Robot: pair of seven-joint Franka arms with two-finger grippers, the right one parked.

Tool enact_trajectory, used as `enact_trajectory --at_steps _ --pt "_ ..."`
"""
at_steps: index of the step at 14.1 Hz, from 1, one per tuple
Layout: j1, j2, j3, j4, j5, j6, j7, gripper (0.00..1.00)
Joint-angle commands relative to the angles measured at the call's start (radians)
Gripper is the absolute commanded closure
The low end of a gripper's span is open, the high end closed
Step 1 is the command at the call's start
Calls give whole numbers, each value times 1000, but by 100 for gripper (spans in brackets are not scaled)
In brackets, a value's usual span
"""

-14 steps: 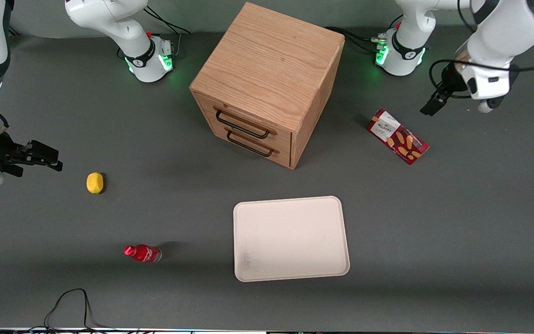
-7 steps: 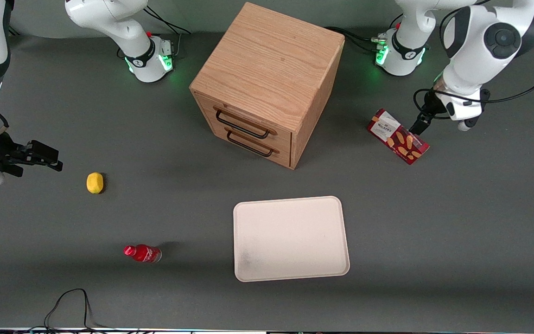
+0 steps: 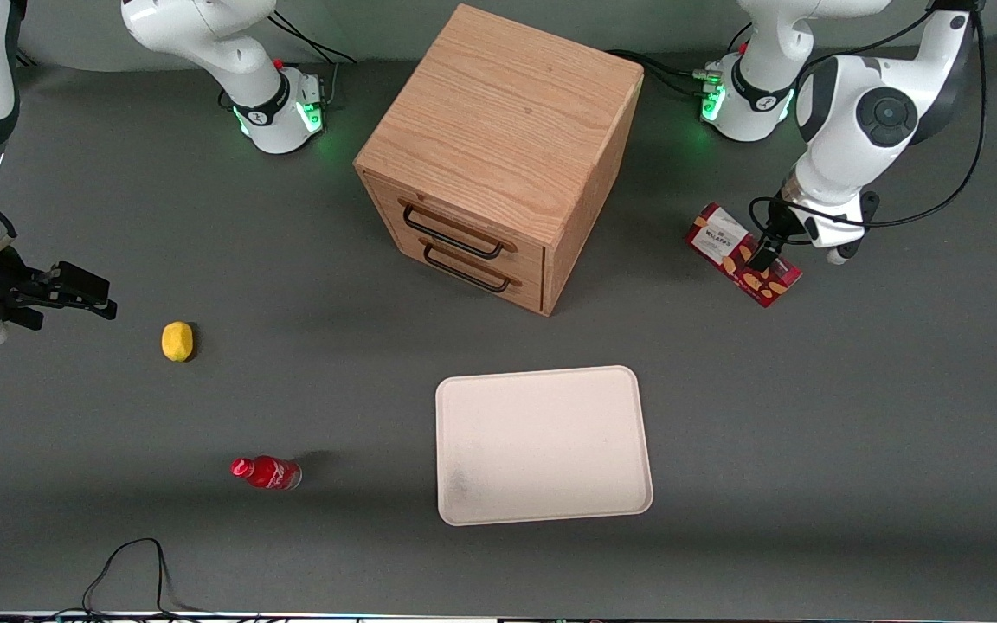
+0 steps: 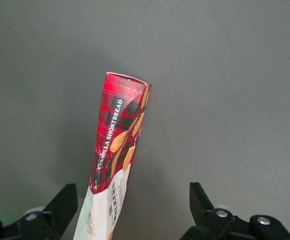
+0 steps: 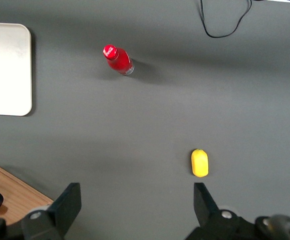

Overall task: Place red cookie box on tray
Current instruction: 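Lower the left gripper over the box and close on its end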

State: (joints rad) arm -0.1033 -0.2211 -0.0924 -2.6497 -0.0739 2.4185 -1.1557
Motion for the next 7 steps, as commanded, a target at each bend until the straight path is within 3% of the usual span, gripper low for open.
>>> enact_trajectory --at_steps 1,7 --pt "7 3 -13 -41 6 57 -22 0" --pt "5 103 -13 -87 9 214 -24 0"
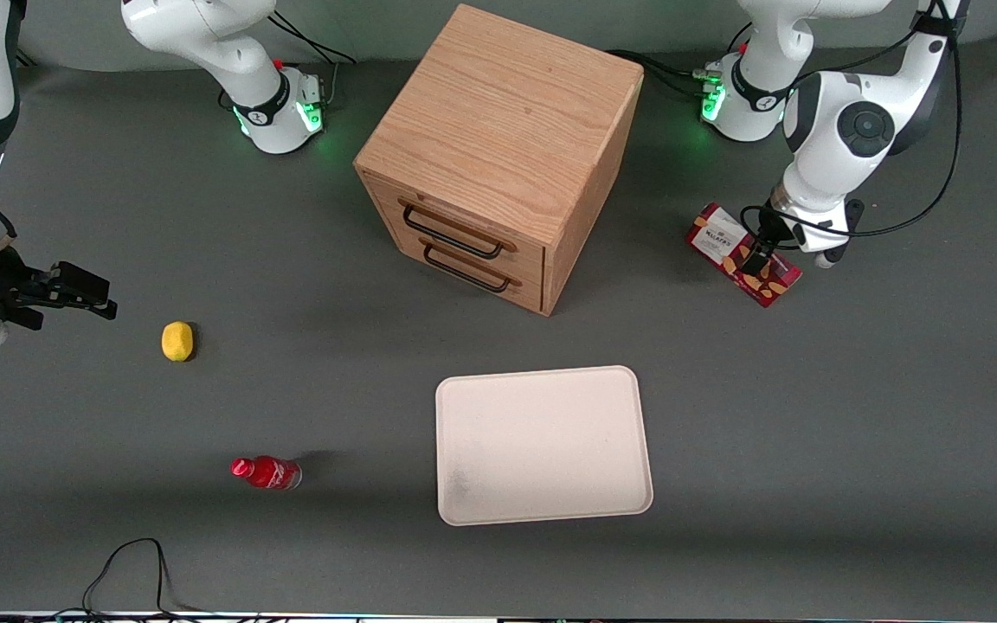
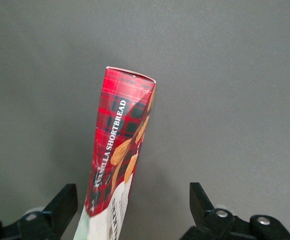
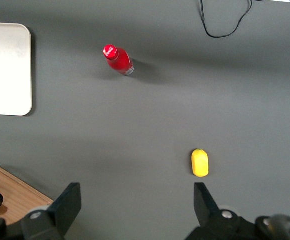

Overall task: Place red cookie box on tray
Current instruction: 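Lower the left gripper over the box and close on its end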

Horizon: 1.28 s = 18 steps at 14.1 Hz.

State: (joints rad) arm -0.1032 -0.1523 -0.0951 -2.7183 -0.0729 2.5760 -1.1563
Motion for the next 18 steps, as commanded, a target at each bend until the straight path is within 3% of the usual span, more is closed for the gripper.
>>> enact_trajectory --at_steps 1,6,7,8,9,11,18 --pt "5 48 -11 -23 8 73 -23 0" --pt "3 95 -11 -31 8 133 -22 0" --pt "3 99 -11 -31 8 139 -22 21" --pt "3 97 -11 -31 8 135 -22 56" --pt "3 97 -11 -29 8 132 -22 83" --pt "3 94 -11 -28 8 127 -19 100" --pt "-6 63 -12 29 64 -14 -14 100"
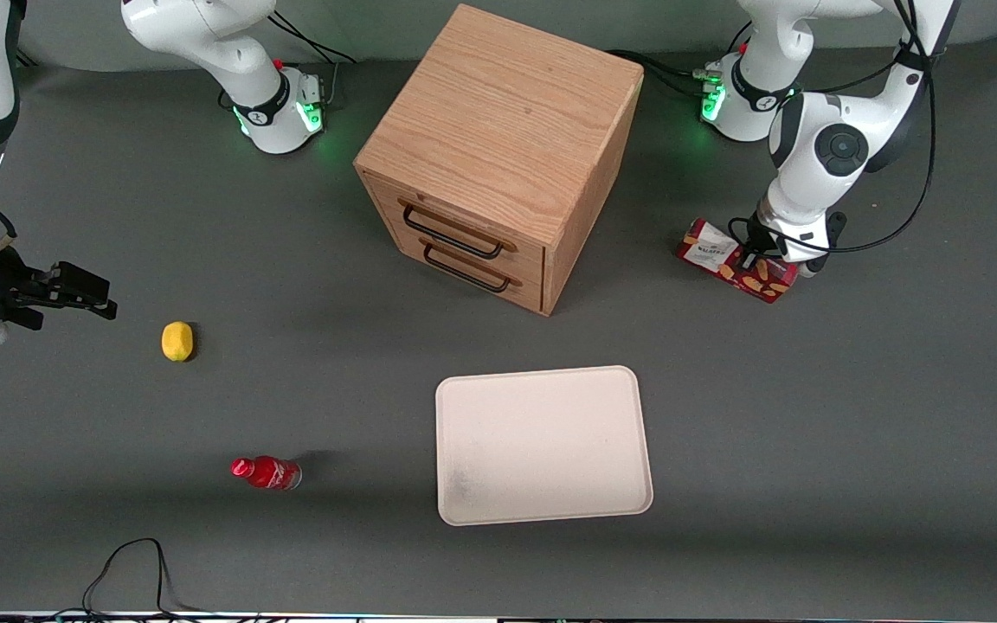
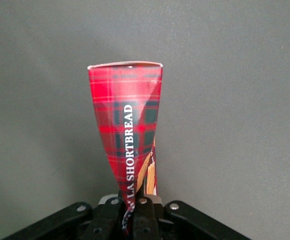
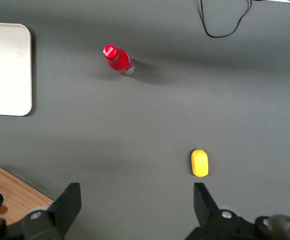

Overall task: Place red cookie box on tray
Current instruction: 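Lower the left gripper over the box and close on its end, then lift the box upright with the left gripper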

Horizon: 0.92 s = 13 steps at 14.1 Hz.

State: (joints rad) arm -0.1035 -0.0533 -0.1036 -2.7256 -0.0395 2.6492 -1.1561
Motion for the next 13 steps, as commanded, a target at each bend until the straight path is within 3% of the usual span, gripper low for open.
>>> enact_trajectory --at_steps 1,5,9,13 --pt "-5 -49 -4 78 38 -165 -14 100" --pt "-7 -94 -4 295 38 -521 -14 100" --pt "-4 -111 7 605 38 -910 -8 100" --pt "-4 -111 7 872 38 -1145 -5 100"
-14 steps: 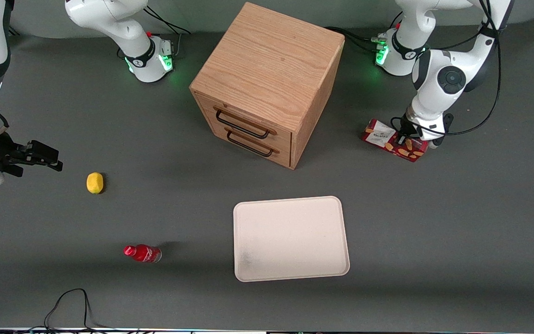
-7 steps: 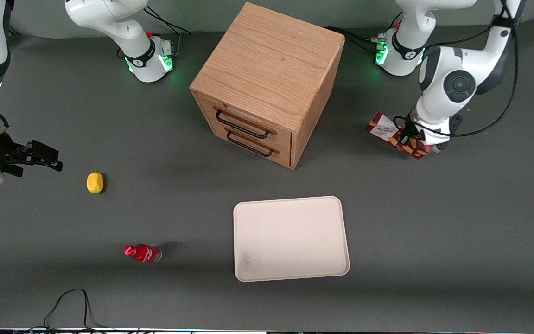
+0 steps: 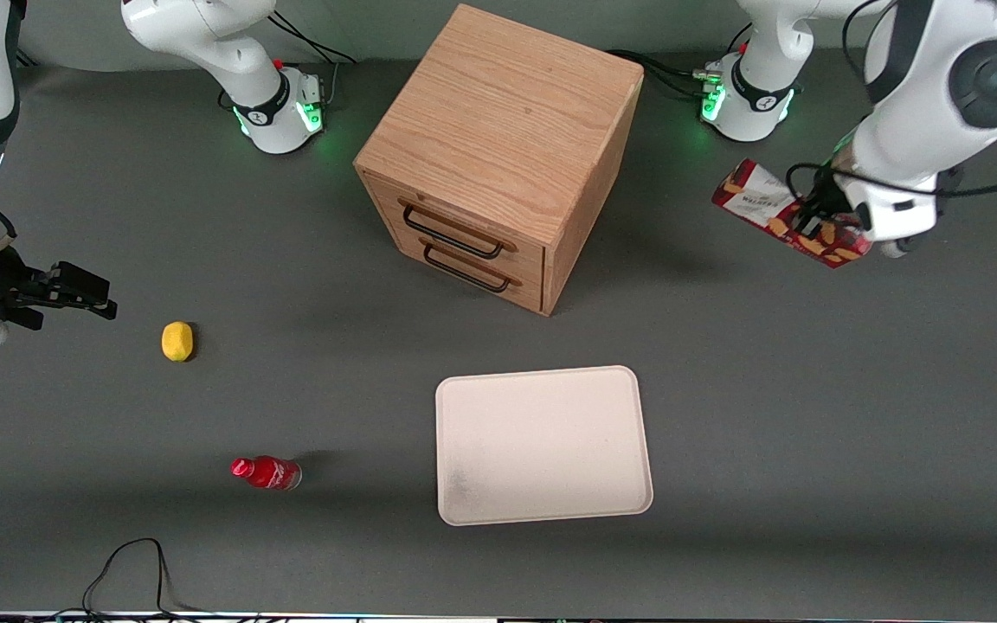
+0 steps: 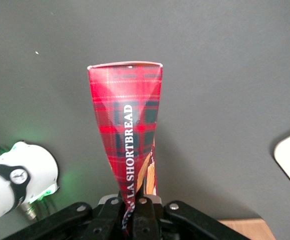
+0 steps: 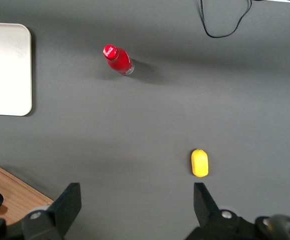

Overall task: Place red cookie box on tray
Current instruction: 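Lift the box upright with the left gripper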

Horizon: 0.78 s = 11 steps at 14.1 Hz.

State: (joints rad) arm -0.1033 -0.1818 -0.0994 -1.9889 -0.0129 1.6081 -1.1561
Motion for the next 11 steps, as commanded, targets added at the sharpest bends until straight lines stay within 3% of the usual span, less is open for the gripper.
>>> enact_trajectory --at_steps 1,7,11 --pt "-4 19 3 184 11 -134 1 100" --pt "-7 71 4 312 10 -107 125 100" --pt "-53 252 3 491 20 -85 251 100"
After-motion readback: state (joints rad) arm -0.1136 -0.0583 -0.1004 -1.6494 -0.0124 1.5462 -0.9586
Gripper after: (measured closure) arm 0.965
